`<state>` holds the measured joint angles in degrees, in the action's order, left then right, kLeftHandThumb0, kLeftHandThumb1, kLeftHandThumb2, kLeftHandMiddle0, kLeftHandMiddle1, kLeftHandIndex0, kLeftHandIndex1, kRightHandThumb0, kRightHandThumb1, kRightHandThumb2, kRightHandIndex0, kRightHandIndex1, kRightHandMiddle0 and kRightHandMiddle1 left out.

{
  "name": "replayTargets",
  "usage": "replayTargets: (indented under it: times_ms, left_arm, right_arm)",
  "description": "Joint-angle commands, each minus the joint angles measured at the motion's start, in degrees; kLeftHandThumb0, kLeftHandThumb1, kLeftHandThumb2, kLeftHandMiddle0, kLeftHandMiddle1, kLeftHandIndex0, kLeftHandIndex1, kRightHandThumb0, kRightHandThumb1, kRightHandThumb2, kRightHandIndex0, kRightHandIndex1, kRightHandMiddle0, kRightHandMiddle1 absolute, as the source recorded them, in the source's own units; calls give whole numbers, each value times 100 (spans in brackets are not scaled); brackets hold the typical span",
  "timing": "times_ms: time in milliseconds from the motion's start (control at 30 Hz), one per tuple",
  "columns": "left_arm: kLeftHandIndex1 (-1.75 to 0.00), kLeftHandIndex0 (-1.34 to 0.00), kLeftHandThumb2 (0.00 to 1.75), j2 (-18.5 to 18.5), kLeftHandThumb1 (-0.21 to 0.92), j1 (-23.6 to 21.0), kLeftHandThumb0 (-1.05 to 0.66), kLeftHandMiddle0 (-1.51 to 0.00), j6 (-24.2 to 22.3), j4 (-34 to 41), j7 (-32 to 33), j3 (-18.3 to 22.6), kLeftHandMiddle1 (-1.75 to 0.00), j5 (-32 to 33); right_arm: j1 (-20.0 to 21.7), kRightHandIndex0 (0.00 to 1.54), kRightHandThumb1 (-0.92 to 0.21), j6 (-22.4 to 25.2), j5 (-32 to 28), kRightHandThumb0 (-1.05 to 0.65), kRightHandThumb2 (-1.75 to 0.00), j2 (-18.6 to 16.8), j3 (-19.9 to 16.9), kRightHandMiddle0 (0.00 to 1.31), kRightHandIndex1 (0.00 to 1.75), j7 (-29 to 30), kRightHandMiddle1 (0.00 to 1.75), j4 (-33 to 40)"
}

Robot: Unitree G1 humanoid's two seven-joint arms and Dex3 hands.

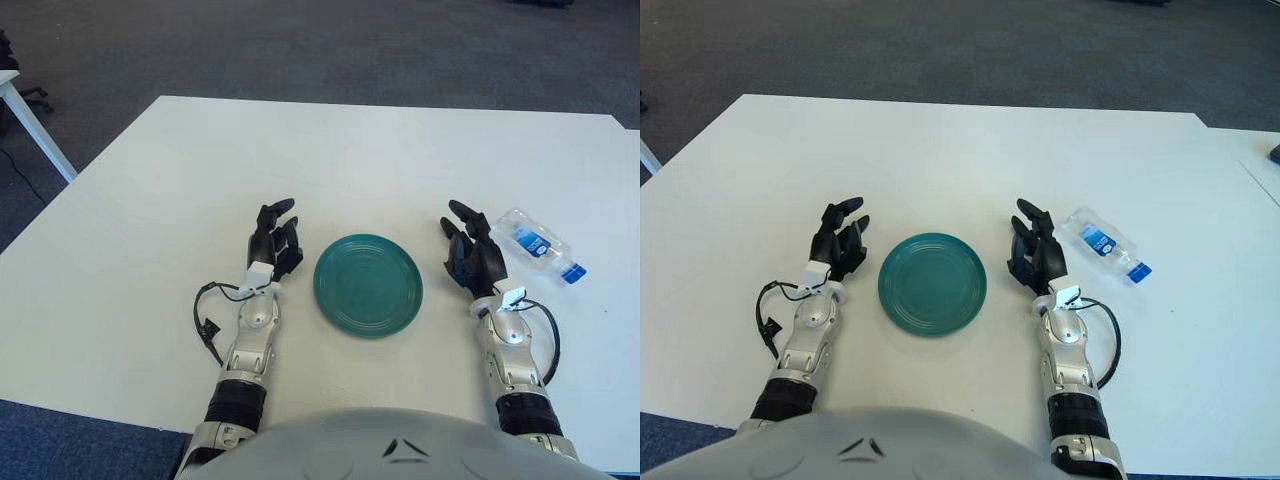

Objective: Put the bottle into the plate.

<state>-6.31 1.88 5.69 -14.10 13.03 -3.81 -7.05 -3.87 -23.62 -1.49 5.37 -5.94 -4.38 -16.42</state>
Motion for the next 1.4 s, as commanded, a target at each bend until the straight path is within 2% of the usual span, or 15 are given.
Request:
replayTargets:
  times_ms: [0, 500, 900, 1100, 1367]
  left_arm:
    - [-82, -27, 78, -81, 92, 112, -73, -81, -295, -270, -60, -16, -5, 53]
    - [-81, -27, 78, -133, 92, -79, -73, -80, -221, -588, 31, 7, -3, 49]
    - [-82, -31, 78, -189, 92, -278, -69, -83, -97, -897, 76, -24, -5, 67]
    - [-82, -31, 77, -192, 92, -288, -66, -84, 25, -987, 151, -86, -5, -22]
    - [-82, -32, 77, -163, 92, -352, -67, -86, 214, -1198, 180, -120, -6, -24]
  right_arm:
    - [2, 34, -92, -140, 5, -59, -78, 23, 16, 0, 0, -34, 62, -105]
    - [487, 36, -92, -461, 38, -60, -74, 183, -68, 0, 1, 1, 63, 22]
    - [880, 37, -92, -849, 386, -68, -69, 431, -110, 1, 1, 207, 68, 56]
    - [1264, 34, -92, -778, 775, -77, -62, 757, -198, 4, 0, 438, 71, 25]
    - [1452, 33, -92, -670, 1338, -81, -54, 1222, -219, 8, 0, 691, 68, -44]
